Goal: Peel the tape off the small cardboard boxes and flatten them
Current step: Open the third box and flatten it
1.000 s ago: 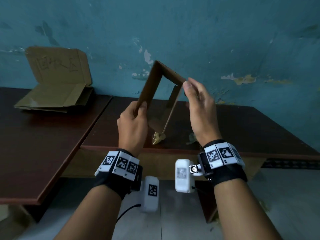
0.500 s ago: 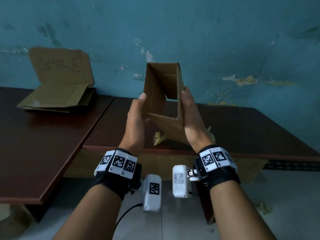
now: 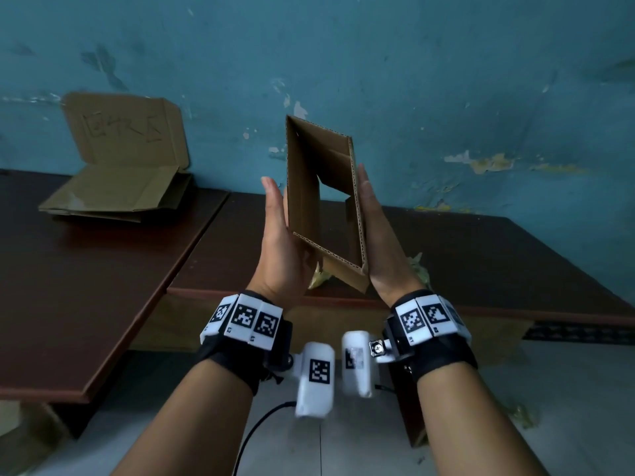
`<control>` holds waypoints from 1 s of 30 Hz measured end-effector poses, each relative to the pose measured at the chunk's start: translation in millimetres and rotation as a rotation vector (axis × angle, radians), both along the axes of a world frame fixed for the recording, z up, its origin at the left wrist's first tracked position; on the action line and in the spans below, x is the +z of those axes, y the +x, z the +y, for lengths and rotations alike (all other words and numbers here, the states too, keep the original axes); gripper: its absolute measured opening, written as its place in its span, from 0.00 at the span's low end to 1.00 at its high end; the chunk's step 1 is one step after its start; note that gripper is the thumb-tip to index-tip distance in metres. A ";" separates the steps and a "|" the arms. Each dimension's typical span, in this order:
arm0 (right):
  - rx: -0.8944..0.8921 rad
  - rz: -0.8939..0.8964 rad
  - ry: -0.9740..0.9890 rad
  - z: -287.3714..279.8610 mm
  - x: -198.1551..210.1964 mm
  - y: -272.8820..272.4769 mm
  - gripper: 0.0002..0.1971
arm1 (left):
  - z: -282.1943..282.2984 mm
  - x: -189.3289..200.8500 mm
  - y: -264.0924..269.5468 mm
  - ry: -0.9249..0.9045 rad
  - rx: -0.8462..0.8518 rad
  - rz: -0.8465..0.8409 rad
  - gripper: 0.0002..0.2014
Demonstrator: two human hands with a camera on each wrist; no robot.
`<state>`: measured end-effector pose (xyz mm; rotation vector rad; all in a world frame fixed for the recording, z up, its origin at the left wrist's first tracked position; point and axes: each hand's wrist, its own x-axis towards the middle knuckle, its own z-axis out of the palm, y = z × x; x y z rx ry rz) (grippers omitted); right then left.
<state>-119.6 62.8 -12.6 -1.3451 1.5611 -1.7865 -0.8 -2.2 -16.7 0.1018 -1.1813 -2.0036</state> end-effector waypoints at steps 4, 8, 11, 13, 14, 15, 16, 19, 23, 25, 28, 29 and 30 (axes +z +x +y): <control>0.035 0.161 0.070 -7.2 -2.5 14.4 0.47 | 2.1 6.9 1.2 0.112 0.009 0.084 0.50; 0.027 0.383 0.205 -11.5 -6.0 32.1 0.42 | 3.6 9.6 8.2 0.135 0.029 0.072 0.50; 0.006 0.452 0.249 -12.5 -2.5 36.4 0.42 | 7.7 12.3 15.6 0.089 0.029 0.082 0.48; -0.015 0.493 0.240 -14.4 -1.2 36.3 0.41 | 11.7 13.5 19.4 0.086 -0.003 0.087 0.37; -0.024 0.510 0.234 -14.8 -0.5 37.0 0.41 | 11.8 14.5 20.6 0.091 -0.024 0.082 0.30; -0.032 0.522 0.232 -14.7 -0.2 37.6 0.40 | 10.0 14.8 22.3 0.090 -0.040 0.071 0.23; -0.041 0.531 0.234 -14.9 0.7 38.2 0.39 | 8.0 15.5 24.5 0.093 -0.054 0.064 0.19; -0.069 0.573 0.247 -15.9 6.4 40.6 0.38 | 1.0 22.6 35.3 0.086 -0.021 0.021 0.19; -0.124 0.667 0.283 -21.7 15.6 40.7 0.34 | -9.8 27.3 45.5 0.021 0.090 -0.038 0.17; -0.133 0.701 0.299 -26.8 22.1 44.1 0.32 | -21.1 28.6 53.9 -0.016 0.173 -0.079 0.16; -0.186 0.784 0.333 -38.4 34.1 49.6 0.31 | -38.9 28.9 67.3 -0.063 0.229 -0.116 0.16; -0.198 0.813 0.350 -43.5 38.8 53.1 0.31 | -45.4 29.0 73.6 -0.072 0.238 -0.124 0.15; -0.205 0.836 0.369 -48.0 43.4 56.3 0.31 | -51.8 29.0 78.8 -0.083 0.240 -0.132 0.16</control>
